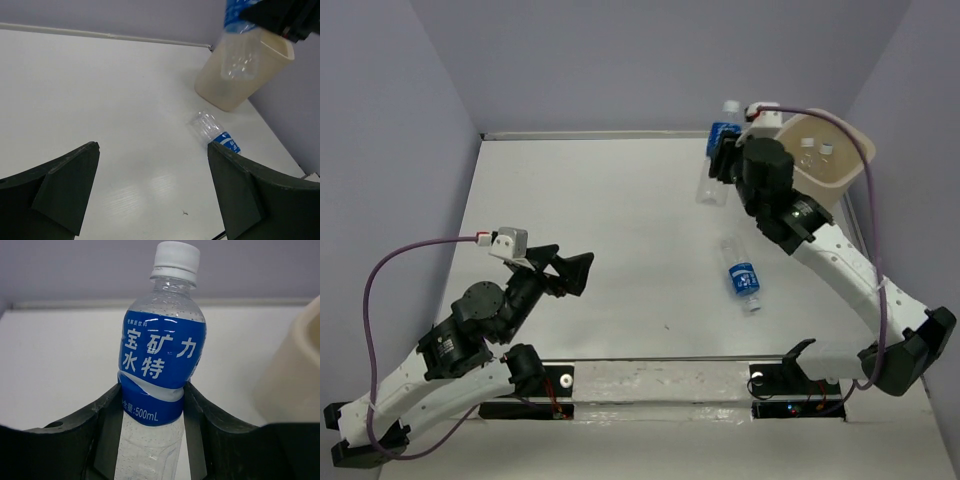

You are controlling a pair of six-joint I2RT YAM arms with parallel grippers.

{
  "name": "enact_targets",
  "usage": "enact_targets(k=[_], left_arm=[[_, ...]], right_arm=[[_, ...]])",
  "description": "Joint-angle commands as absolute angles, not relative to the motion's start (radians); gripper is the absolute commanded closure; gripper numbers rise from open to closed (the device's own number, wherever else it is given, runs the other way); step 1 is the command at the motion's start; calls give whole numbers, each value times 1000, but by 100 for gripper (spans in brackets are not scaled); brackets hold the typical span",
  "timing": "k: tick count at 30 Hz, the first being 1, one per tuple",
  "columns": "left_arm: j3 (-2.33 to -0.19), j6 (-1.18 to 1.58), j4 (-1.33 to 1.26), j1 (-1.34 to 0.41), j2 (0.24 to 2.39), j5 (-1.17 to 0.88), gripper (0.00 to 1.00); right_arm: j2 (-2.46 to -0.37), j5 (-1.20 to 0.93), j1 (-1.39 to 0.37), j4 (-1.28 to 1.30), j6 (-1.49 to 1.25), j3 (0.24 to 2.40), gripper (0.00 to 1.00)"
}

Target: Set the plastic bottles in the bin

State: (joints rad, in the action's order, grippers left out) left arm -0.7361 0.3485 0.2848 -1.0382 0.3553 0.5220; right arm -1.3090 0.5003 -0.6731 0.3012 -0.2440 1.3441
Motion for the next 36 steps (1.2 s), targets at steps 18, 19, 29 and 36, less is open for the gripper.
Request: enact_targets(k=[18,19,29,36], left_arm=[[-713,268,183,-824,334,252,1],[-713,270,183,-821,336,253,1],[-715,265,178,-772,359,245,1],[-712,265,178,-761,357,245,1]], right_arm=[[-1365,514,15,-604,42,1117,12],[-1353,503,15,-612,31,1103,3],[-1111,371,-211,-170,-174,1122,3],[-931,316,-429,158,-448,738,0]])
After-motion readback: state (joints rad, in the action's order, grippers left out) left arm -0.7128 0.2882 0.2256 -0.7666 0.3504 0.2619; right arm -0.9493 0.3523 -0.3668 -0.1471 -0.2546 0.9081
